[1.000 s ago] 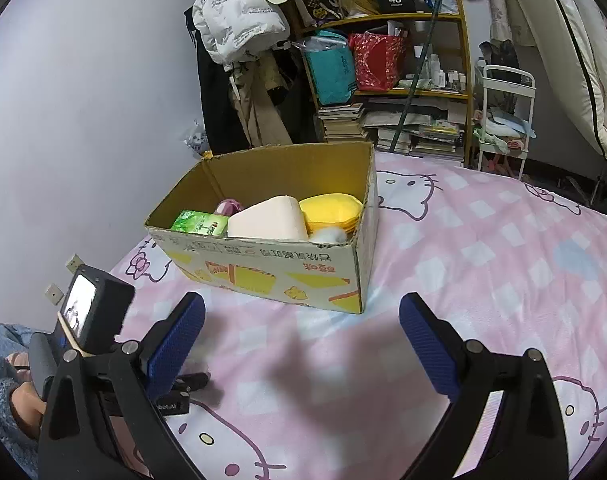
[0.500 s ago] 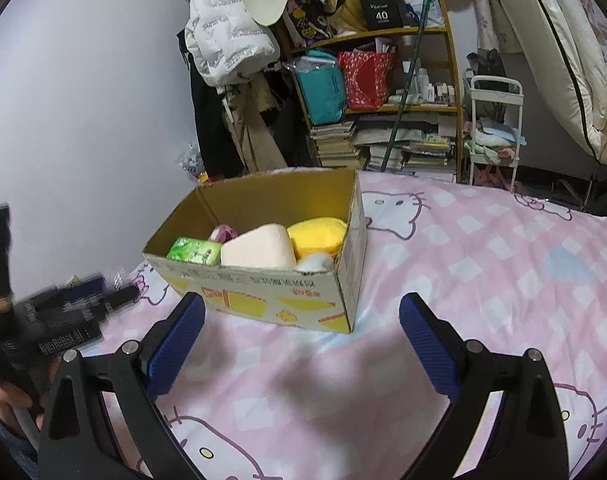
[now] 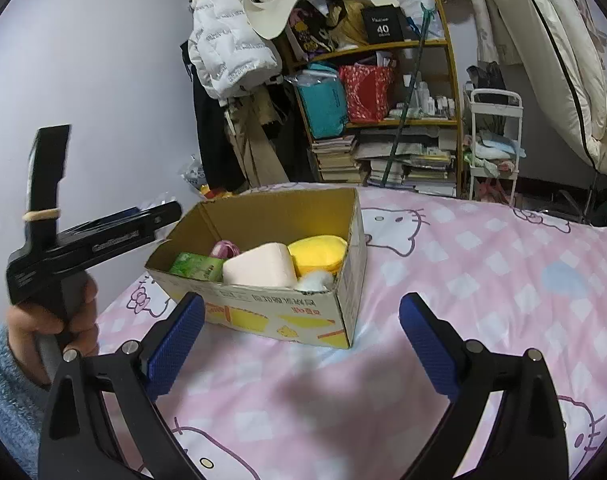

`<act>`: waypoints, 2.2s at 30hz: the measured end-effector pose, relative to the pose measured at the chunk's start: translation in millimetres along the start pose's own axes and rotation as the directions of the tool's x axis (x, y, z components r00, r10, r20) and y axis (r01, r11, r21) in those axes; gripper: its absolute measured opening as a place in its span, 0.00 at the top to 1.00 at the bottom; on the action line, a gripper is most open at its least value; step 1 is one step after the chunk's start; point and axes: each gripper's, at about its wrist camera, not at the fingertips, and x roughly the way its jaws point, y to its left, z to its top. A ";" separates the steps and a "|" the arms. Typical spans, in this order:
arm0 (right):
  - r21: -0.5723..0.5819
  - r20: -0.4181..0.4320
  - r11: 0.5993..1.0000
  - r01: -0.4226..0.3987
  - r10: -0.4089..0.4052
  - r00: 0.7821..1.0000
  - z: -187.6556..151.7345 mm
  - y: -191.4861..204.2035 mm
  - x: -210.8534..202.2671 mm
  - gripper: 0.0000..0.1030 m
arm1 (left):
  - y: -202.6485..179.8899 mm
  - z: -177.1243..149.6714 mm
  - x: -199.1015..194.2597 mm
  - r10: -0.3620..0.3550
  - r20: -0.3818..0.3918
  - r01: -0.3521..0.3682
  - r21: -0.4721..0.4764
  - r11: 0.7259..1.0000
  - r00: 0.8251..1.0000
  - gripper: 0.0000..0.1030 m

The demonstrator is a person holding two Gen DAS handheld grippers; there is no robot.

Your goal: Organize soft objects

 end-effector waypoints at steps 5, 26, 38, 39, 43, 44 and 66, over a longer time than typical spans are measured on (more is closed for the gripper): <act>-0.012 -0.016 1.000 0.017 -0.017 1.000 -2.6 0.2 6.1 0.01 | -2.9 -11.2 14.9 0.010 -0.020 -0.010 -0.001 1.000 1.000 0.27; -0.060 0.143 0.998 0.004 0.005 0.990 10.2 7.6 -28.5 0.01 | 5.5 -32.5 -80.9 0.140 0.118 -0.142 0.010 0.990 0.983 0.01; -0.107 0.222 0.994 0.007 0.017 0.975 11.7 16.8 -43.0 0.01 | 18.0 -55.8 -127.2 0.180 0.175 -0.187 0.025 0.982 0.968 0.01; -0.107 0.226 0.994 0.008 0.017 0.974 10.3 15.7 -42.5 0.01 | 18.6 -57.8 -127.5 0.180 0.180 -0.187 0.022 0.982 0.967 0.01; -0.109 0.223 0.994 0.018 0.007 0.975 8.0 14.5 -40.7 0.01 | 18.5 -66.6 -128.1 0.163 0.204 -0.169 0.012 0.986 0.965 0.01; -0.108 0.223 0.994 0.019 0.005 0.975 8.1 14.3 -40.4 0.01 | 18.1 -68.2 -126.3 0.157 0.200 -0.164 0.016 0.986 0.967 0.01; -0.121 0.251 0.991 0.055 -0.023 0.968 4.6 7.4 -41.4 0.01 | 12.0 -75.4 -123.1 0.164 0.210 -0.172 0.017 0.985 0.964 0.01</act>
